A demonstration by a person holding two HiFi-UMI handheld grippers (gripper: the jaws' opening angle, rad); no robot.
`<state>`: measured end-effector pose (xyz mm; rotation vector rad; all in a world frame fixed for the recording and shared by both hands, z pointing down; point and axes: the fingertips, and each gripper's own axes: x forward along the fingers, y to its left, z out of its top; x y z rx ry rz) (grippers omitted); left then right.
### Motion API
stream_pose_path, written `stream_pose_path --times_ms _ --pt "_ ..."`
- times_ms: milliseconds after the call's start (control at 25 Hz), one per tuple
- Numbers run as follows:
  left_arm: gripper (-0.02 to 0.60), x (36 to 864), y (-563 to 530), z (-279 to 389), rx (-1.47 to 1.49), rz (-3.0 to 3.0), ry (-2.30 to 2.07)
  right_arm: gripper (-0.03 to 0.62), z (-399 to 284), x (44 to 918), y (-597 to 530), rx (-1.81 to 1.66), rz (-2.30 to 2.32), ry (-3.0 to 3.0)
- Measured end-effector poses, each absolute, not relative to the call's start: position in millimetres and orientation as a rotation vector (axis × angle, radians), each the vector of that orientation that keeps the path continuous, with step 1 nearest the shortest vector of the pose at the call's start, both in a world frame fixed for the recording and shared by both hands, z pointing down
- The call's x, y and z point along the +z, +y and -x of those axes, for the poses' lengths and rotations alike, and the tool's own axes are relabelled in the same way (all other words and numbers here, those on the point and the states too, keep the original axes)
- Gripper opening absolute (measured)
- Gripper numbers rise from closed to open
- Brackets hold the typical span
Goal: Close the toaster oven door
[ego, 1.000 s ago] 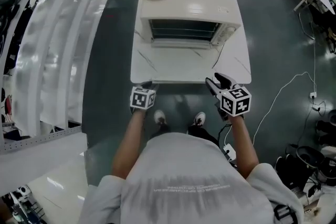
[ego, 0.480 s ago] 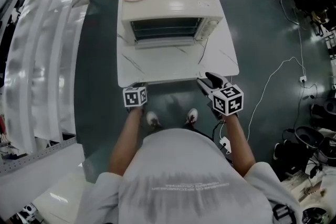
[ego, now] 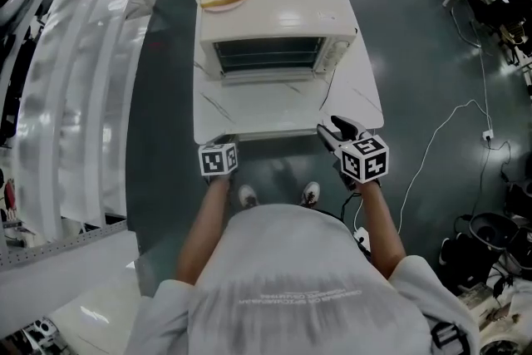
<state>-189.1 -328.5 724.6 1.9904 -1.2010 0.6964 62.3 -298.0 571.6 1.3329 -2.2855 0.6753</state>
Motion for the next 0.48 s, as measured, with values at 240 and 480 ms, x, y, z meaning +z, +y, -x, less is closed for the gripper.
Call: stream_pose_path --times_ms 240,480 --pt "0.087 698.8 -331.5 178.3 0.642 -2.002 -1.218 0.184 -65.5 565.1 -310.8 0.646 -1.292 -2.326" --pt "0.087 659.9 -344.1 184.3 0.516 -2.030 -1.288 0.184 -62.0 554.4 -326.4 0.586 -1.290 -2.335"
